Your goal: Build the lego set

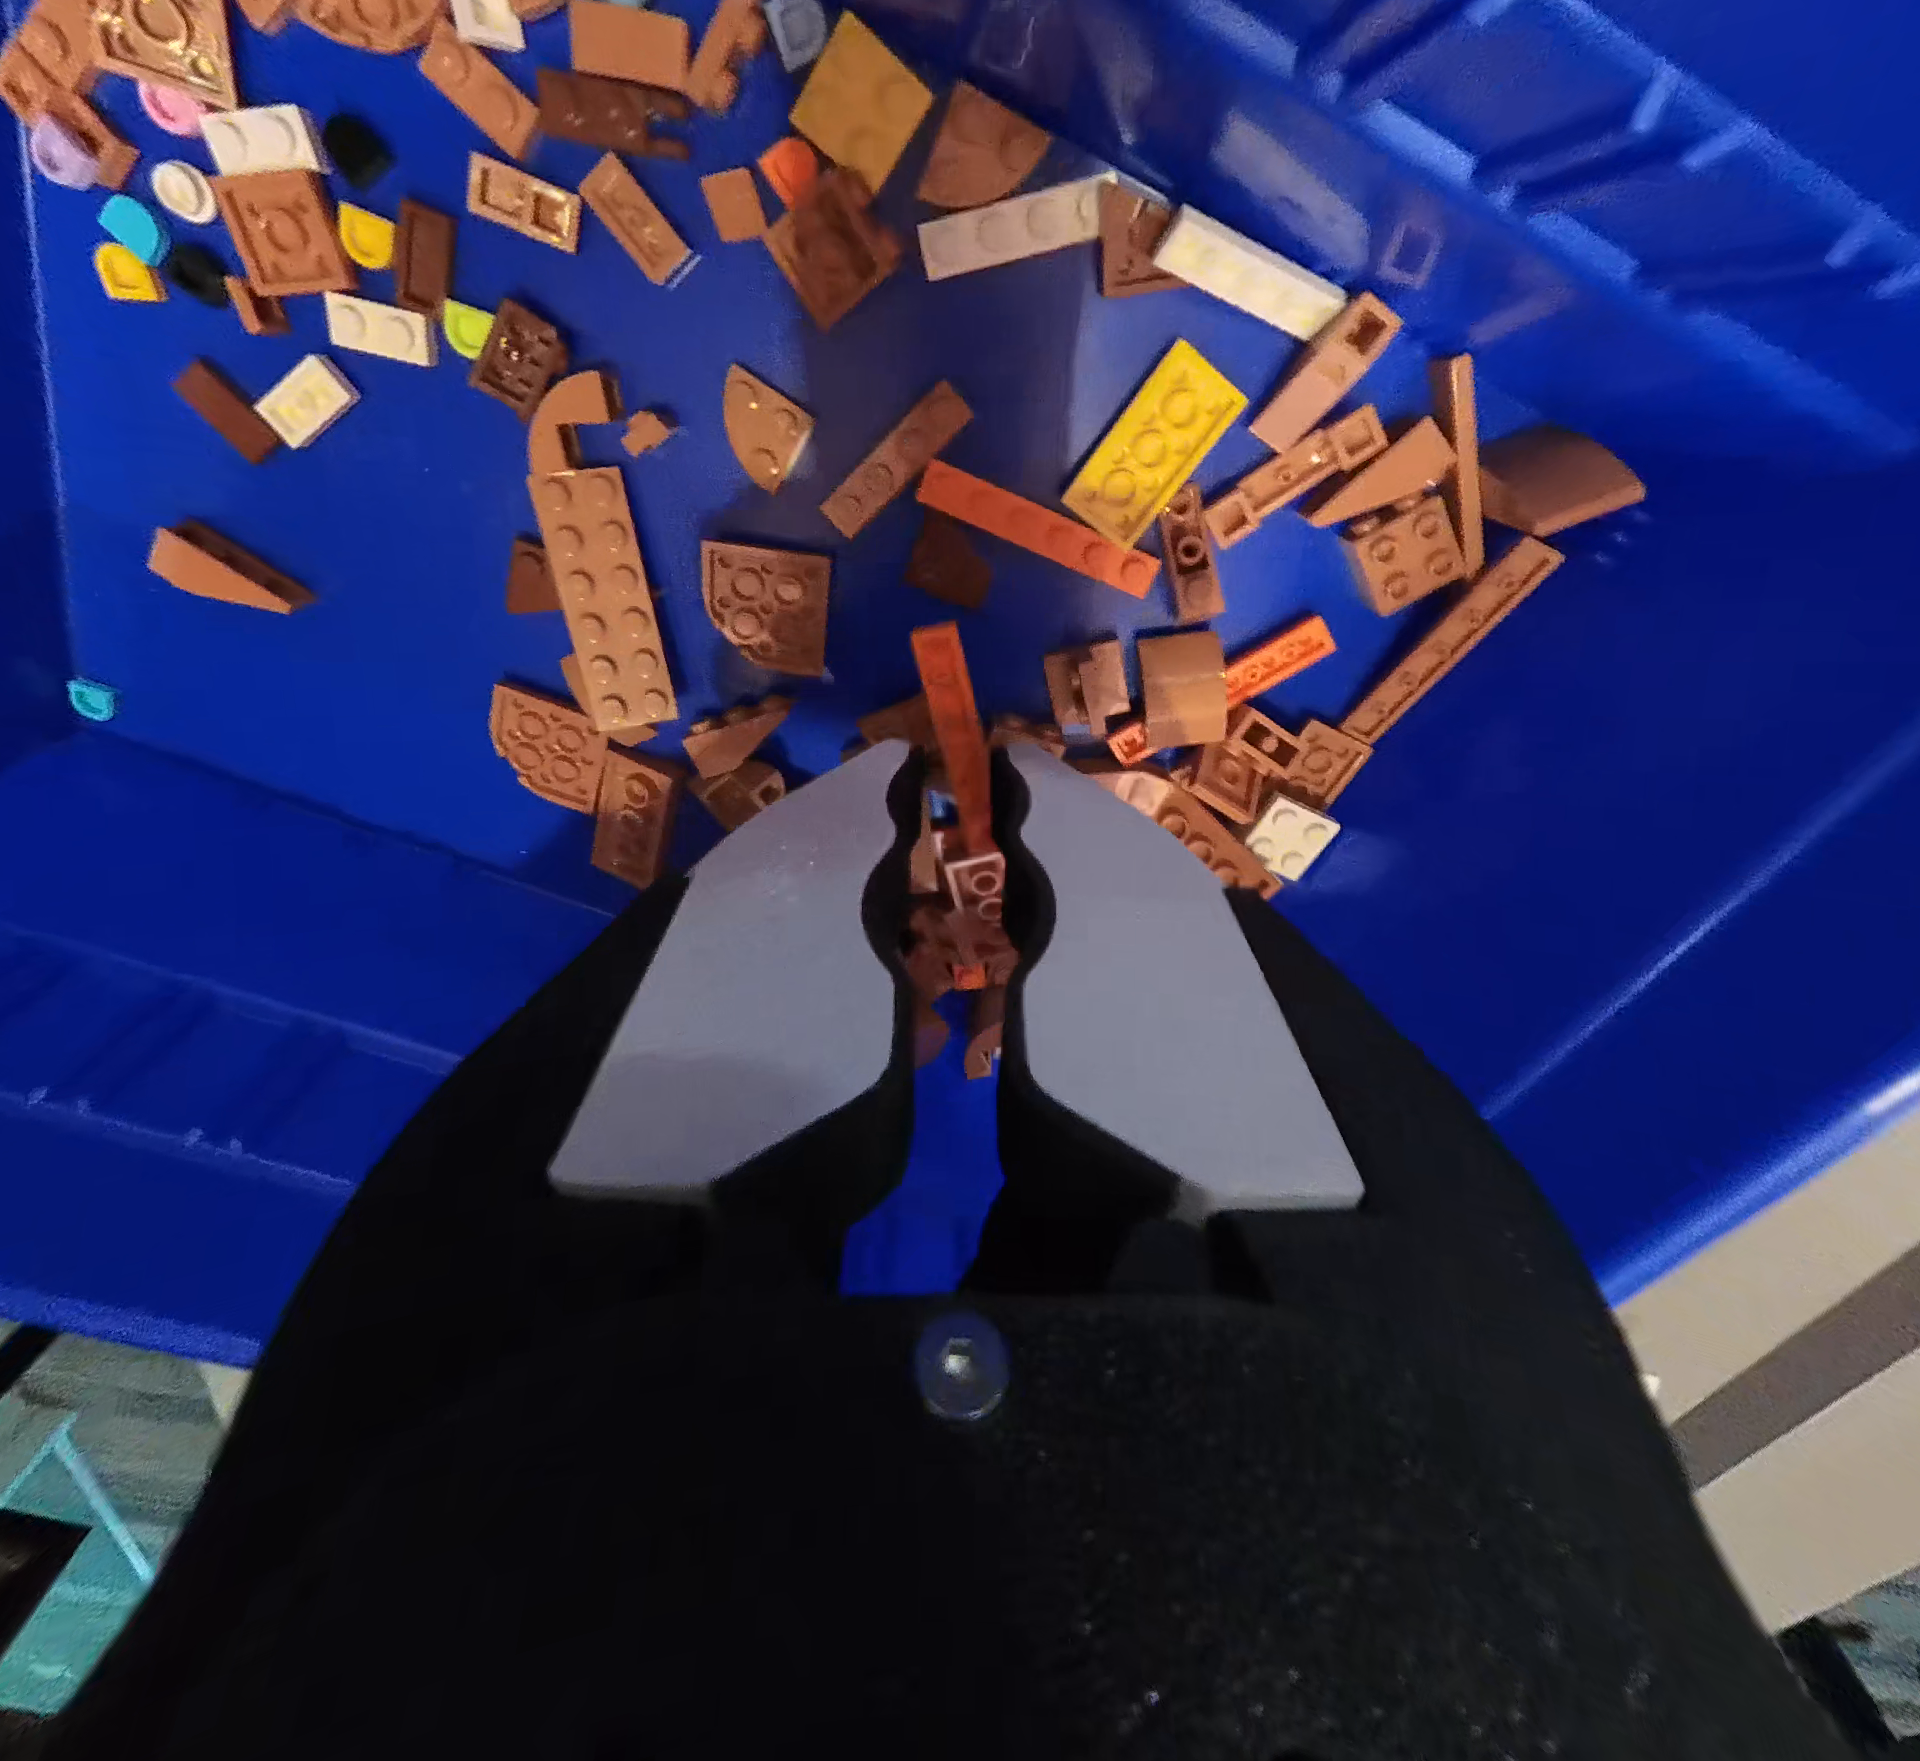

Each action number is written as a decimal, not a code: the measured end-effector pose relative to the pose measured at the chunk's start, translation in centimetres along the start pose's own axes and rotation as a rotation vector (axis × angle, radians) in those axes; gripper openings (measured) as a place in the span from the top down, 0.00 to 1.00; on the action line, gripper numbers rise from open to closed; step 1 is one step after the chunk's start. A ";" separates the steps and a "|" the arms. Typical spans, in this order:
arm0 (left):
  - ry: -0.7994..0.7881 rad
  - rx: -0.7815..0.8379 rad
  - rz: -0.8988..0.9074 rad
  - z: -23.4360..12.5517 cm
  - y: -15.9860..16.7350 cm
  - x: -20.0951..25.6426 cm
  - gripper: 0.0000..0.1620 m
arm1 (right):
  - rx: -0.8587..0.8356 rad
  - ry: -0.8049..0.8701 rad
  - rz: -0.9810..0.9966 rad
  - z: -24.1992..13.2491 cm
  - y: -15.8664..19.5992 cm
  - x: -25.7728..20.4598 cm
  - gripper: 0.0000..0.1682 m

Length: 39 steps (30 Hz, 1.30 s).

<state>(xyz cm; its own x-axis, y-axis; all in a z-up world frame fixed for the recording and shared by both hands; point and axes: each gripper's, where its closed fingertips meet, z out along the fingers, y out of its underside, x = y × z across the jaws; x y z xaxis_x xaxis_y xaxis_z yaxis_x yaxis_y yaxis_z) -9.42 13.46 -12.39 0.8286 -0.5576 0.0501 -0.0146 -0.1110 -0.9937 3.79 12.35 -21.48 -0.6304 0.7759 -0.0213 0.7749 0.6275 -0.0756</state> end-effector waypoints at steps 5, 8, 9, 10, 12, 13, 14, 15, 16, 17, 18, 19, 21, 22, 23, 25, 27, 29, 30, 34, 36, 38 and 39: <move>0.000 -0.002 0.000 0.0 0.0 0.0 0.86 | 0.009 -0.006 0.019 -0.5 0.6 -0.7 0.89; 0.000 -0.002 -0.002 0.0 0.1 0.0 0.86 | 0.037 -0.041 0.019 -0.4 0.2 -2.1 0.89; 0.000 -0.003 -0.001 0.0 0.1 0.0 0.86 | 0.046 -0.061 0.013 -0.2 -0.1 -2.8 0.89; 0.001 -0.005 -0.001 0.1 0.1 0.1 0.86 | 0.053 -0.084 0.002 0.1 -0.5 -3.5 0.89; 0.002 -0.009 0.001 0.1 0.2 0.1 0.86 | 0.047 -0.128 -0.033 0.9 -1.2 -5.0 0.88; 0.001 -0.011 0.002 0.2 0.3 0.1 0.86 | 0.032 -0.137 -0.052 1.3 -1.3 -5.5 0.88; 0.001 -0.012 0.002 0.2 0.3 0.1 0.87 | 0.024 -0.149 -0.066 1.6 -1.5 -6.0 0.88; 0.000 -0.013 0.001 0.2 0.4 0.0 0.86 | 0.024 -0.166 -0.074 1.8 -1.8 -6.4 0.87; 0.000 -0.013 0.000 0.2 0.4 0.0 0.87 | 0.024 -0.180 -0.077 2.1 -2.0 -6.7 0.87; 0.000 -0.013 0.000 0.2 0.4 0.0 0.87 | 0.017 -0.186 -0.078 2.3 -2.1 -6.9 0.87; 0.000 -0.013 0.001 0.2 0.3 0.0 0.86 | 0.003 -0.189 -0.077 2.6 -2.0 -6.9 0.86; 0.000 -0.013 0.002 0.2 0.3 0.1 0.86 | -0.011 -0.192 -0.074 2.8 -1.9 -6.9 0.86; 0.000 -0.013 0.005 0.2 0.3 0.1 0.86 | -0.009 -0.207 -0.068 3.0 -2.0 -7.0 0.88; 0.000 -0.013 0.005 0.1 0.3 0.1 0.86 | -0.008 -0.219 -0.063 3.0 -2.0 -7.1 0.89; -0.001 -0.012 0.005 0.1 0.2 0.1 0.86 | -0.012 -0.225 -0.059 3.0 -2.0 -7.1 0.90; -0.002 -0.009 0.005 0.1 0.1 0.0 0.87 | -0.011 -0.209 -0.060 2.8 -2.0 -6.8 0.90; -0.003 -0.007 0.006 0.0 0.1 0.0 0.87 | 0.001 -0.180 -0.052 2.1 -2.0 -6.0 0.90; -0.004 -0.005 0.007 0.0 0.0 0.0 0.86 | 0.039 -0.139 -0.031 0.9 -2.2 -4.8 0.90; -0.005 -0.005 0.007 0.0 0.0 0.0 0.87 | 0.062 -0.118 -0.015 0.1 -2.3 -4.1 0.90; -0.007 -0.004 0.010 0.0 -0.1 0.0 0.87 | 0.154 -0.039 0.055 -2.5 -2.4 -1.5 0.90; -0.008 -0.003 0.011 -0.1 -0.1 0.0 0.87 | 0.186 -0.028 0.079 -3.3 -2.5 -1.1 0.90; -0.008 -0.002 0.011 -0.1 -0.1 0.0 0.87 | 0.192 -0.031 0.084 -3.3 -2.5 -1.2 0.90; -0.008 -0.003 0.012 -0.1 -0.1 0.0 0.87 | 0.186 -0.039 0.082 -3.0 -2.5 -1.4 0.90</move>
<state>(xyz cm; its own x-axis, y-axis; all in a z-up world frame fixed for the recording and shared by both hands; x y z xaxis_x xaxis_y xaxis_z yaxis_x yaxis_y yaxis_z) -9.47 13.42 -12.25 0.8329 -0.5521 0.0376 -0.0259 -0.1067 -0.9939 2.89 9.87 -18.23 -0.5699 0.8184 -0.0734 0.8040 0.5371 -0.2551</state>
